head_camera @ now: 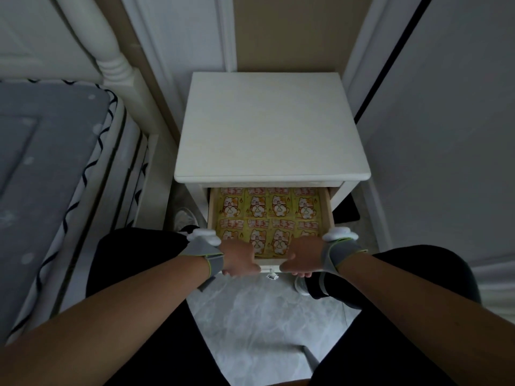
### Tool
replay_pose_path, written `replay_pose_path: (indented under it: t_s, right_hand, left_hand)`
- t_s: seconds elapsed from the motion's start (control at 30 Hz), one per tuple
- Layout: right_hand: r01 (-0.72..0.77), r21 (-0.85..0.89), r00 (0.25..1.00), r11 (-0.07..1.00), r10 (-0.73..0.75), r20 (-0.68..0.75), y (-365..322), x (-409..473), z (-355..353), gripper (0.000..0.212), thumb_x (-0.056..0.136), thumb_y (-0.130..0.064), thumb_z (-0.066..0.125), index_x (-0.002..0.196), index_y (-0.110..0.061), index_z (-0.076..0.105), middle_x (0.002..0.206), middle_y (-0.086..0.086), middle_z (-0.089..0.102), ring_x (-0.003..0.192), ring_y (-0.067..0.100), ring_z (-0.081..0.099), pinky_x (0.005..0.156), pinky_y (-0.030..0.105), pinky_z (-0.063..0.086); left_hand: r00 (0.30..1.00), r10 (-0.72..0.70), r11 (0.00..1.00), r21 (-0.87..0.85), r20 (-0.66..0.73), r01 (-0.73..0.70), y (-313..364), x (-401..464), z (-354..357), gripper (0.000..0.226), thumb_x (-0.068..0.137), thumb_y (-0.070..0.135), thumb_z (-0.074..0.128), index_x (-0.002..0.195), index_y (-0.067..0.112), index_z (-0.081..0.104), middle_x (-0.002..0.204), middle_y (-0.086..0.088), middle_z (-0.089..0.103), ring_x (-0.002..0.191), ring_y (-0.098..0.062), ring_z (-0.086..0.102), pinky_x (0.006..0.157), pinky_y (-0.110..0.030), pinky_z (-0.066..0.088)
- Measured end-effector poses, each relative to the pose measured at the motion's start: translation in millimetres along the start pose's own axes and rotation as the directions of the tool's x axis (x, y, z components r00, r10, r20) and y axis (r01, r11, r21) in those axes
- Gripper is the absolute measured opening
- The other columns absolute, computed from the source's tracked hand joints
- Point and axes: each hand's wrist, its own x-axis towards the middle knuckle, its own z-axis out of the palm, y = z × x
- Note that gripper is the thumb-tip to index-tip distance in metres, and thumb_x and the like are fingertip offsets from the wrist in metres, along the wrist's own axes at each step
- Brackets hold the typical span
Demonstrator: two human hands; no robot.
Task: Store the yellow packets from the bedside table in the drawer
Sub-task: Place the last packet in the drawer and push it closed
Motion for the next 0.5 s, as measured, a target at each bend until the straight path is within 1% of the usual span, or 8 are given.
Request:
replay_pose_path:
  t_s: [0.07,0.13,0.2,0.27,0.33,0.4,0.47,0.5]
  right_hand:
    - [0.001,-0.030,1.000,1.000,-0.002,-0.025,-0.1,1.2,-1.0,0.037,0.080,-0.042,0.060,0.074,-0.009,0.074,0.064,0.001,0.073,0.054,0.011,0.066,0.070,0.028,0.062]
    - [0.003,-0.004,0.998,1.000,-0.003,-0.058,0.9,5.0,-5.3,0.036,0.080,-0.041,0.060,0.070,-0.009,0.073,0.061,0.001,0.071,0.056,0.013,0.068,0.070,0.029,0.062]
    - [0.003,-0.009,0.995,1.000,-0.003,-0.101,1.0,10.4,-13.9,0.038,0.079,-0.043,0.059,0.066,-0.010,0.073,0.061,0.002,0.072,0.058,0.015,0.070,0.070,0.030,0.062]
    - [-0.007,-0.091,0.988,0.996,-0.007,-0.156,-1.6,18.4,-28.1,0.041,0.080,-0.047,0.057,0.065,-0.011,0.068,0.064,0.001,0.071,0.063,0.019,0.070,0.068,0.029,0.059]
    - [-0.009,-0.175,0.975,0.984,-0.031,-0.222,-5.8,26.3,-41.3,0.036,0.084,-0.048,0.057,0.068,-0.016,0.061,0.074,0.001,0.065,0.070,0.021,0.063,0.066,0.030,0.052]
    - [-0.028,-0.232,0.959,0.972,-0.039,-0.279,-8.0,38.6,-58.9,0.028,0.089,-0.045,0.056,0.080,-0.018,0.058,0.087,0.003,0.063,0.076,0.021,0.059,0.065,0.029,0.047]
    - [-0.062,-0.254,0.946,0.965,-0.025,-0.325,-8.8,46.7,-72.1,0.027,0.093,-0.045,0.052,0.094,-0.019,0.058,0.100,0.006,0.064,0.082,0.022,0.059,0.068,0.029,0.045]
    - [-0.068,-0.256,0.942,0.964,-0.022,-0.335,-9.6,56.5,-77.2,0.031,0.095,-0.045,0.050,0.103,-0.017,0.059,0.108,0.007,0.064,0.090,0.024,0.061,0.072,0.029,0.046]
  left_hand:
    - [0.994,0.022,1.000,0.014,-0.107,-0.020,-2.9,3.7,1.3,0.042,0.093,0.035,0.044,0.077,0.006,0.070,0.075,-0.009,0.073,0.059,-0.017,0.060,0.059,-0.030,0.053]
    - [0.983,0.057,0.998,0.024,-0.173,-0.054,-6.6,7.1,-2.7,0.044,0.095,0.036,0.043,0.082,0.007,0.074,0.075,-0.006,0.073,0.061,-0.015,0.061,0.066,-0.030,0.056]
    - [0.961,0.089,0.993,0.099,-0.261,-0.065,-9.3,10.5,-11.2,0.043,0.096,0.035,0.043,0.069,0.011,0.066,0.060,-0.002,0.059,0.055,-0.016,0.053,0.056,-0.028,0.049]
    - [0.933,0.097,0.990,0.129,-0.347,-0.055,-10.9,15.4,-22.0,0.045,0.098,0.034,0.042,0.059,0.014,0.051,0.053,0.000,0.044,0.049,-0.015,0.042,0.047,-0.024,0.035]
    - [0.903,0.085,0.987,0.162,-0.422,-0.017,-15.0,20.9,-33.8,0.047,0.099,0.036,0.040,0.058,0.015,0.049,0.056,0.000,0.047,0.049,-0.013,0.044,0.046,-0.023,0.033]
    - [0.860,0.064,0.985,0.169,-0.506,0.026,-21.1,32.0,-44.5,0.043,0.098,0.039,0.038,0.073,0.013,0.061,0.070,-0.001,0.061,0.061,-0.016,0.057,0.052,-0.025,0.044]
    - [0.825,0.038,0.990,0.133,-0.564,0.046,-23.7,38.5,-51.7,0.038,0.097,0.041,0.038,0.100,0.015,0.066,0.096,-0.004,0.069,0.084,-0.021,0.065,0.070,-0.033,0.055]
    - [0.812,0.018,0.994,0.097,-0.584,0.049,-27.8,44.2,-54.6,0.039,0.096,0.041,0.039,0.115,0.016,0.062,0.110,-0.005,0.068,0.097,-0.023,0.064,0.079,-0.037,0.055]
